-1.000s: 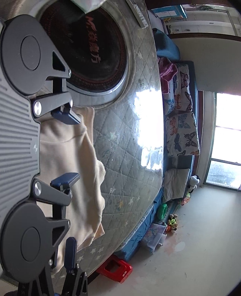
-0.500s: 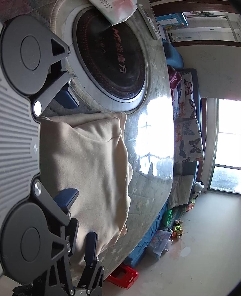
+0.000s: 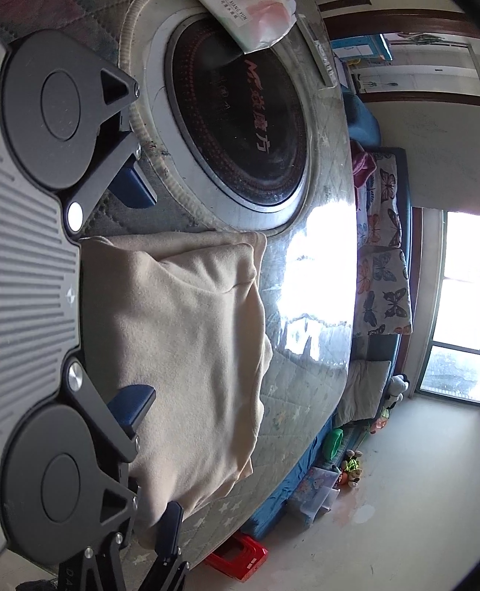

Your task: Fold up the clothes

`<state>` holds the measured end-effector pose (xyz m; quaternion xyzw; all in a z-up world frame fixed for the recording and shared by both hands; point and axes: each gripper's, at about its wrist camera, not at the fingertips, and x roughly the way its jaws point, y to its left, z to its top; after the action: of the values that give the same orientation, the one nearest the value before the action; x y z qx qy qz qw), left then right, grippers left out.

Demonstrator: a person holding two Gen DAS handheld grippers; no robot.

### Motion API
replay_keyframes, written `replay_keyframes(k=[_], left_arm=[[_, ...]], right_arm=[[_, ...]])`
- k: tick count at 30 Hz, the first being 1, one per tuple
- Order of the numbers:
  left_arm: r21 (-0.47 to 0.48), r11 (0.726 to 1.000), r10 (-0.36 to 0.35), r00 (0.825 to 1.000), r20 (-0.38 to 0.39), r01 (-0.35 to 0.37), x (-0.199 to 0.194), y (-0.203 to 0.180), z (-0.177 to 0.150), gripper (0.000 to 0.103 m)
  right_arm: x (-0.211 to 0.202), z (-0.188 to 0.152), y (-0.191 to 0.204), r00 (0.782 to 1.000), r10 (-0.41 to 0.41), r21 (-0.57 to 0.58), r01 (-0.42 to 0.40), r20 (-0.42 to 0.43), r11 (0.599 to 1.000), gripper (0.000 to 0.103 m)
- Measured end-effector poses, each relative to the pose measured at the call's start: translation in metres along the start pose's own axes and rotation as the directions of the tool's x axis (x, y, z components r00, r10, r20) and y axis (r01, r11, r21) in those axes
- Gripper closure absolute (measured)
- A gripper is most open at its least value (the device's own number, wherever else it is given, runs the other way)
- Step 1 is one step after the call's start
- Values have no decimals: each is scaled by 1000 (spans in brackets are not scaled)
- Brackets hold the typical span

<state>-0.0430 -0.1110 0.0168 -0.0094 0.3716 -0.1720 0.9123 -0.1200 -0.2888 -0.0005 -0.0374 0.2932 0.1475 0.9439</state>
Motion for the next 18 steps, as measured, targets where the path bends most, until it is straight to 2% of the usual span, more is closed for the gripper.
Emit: replay_keyframes(k=[3,5,8,11,18], left_arm=[[-12,1000,1,1000,-4,-1,0,2,0,0],[-17,1000,4,1000,-6,-4,0,4,0,0],[-29,1000,3,1000,-12,-3,1,4,0,0],[-30,1000,4,1000,-15,-5,2,4,-1,0],[-34,999,10,1000,-20,-10,1,3,0,0]], right_arm=[[-10,4,-5,999,-4,24,3,33,1000,40],[-14,8,-11,998,-47,37,46,51,998,40],[-12,6,-21,993,-115,52,113,33,992,40],[-6,-2,-29,993,-117,77,116,3,990,40],[-9,0,-20,991,-135,-3,135,26,991,36]])
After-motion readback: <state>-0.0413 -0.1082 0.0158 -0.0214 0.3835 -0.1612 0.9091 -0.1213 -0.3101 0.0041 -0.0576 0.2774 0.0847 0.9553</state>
